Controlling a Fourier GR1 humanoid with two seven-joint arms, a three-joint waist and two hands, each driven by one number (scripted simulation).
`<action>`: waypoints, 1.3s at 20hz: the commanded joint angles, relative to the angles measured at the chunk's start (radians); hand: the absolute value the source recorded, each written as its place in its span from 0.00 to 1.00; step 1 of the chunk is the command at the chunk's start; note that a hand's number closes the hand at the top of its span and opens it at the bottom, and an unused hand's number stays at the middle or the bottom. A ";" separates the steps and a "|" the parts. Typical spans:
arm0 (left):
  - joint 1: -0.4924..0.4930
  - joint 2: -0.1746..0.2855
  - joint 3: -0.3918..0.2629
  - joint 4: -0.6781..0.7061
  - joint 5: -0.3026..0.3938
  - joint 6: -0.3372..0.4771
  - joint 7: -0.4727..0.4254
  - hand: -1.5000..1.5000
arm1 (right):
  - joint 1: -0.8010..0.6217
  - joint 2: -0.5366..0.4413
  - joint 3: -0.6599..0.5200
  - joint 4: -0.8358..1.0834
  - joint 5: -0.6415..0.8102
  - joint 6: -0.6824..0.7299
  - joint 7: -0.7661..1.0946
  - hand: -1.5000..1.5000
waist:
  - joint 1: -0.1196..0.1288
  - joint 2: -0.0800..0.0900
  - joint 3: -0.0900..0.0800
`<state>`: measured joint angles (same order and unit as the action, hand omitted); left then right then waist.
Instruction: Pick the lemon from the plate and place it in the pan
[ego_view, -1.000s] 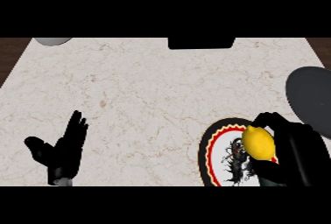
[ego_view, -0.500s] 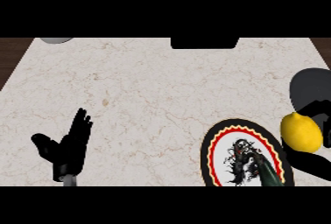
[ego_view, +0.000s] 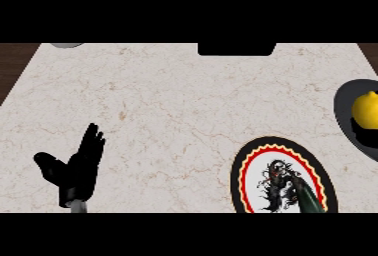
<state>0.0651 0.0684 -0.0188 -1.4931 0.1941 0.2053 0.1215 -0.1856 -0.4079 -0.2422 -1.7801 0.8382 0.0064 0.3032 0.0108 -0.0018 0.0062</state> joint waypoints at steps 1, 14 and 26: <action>0.024 -0.027 -0.040 -0.006 -0.016 0.015 0.045 0.50 | -0.080 -0.081 -0.113 0.257 -0.040 -0.076 -0.154 1.00 | 0.003 0.006 -0.005; -0.019 0.004 0.007 0.070 0.013 -0.048 -0.009 0.50 | -0.410 -0.214 -0.243 1.134 -0.079 -0.337 -0.585 1.00 | 0.041 0.022 -0.002; -0.050 -0.018 -0.029 0.051 -0.015 -0.022 0.030 0.50 | -0.548 -0.256 -0.281 1.427 -0.064 -0.320 -0.659 0.00 | 0.064 0.031 0.002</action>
<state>0.0061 0.0492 -0.0456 -1.4702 0.1726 0.1925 0.1284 -0.6727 -0.6750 -0.4831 -0.4218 0.8191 -0.3148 -0.2943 0.0732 0.0255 0.0122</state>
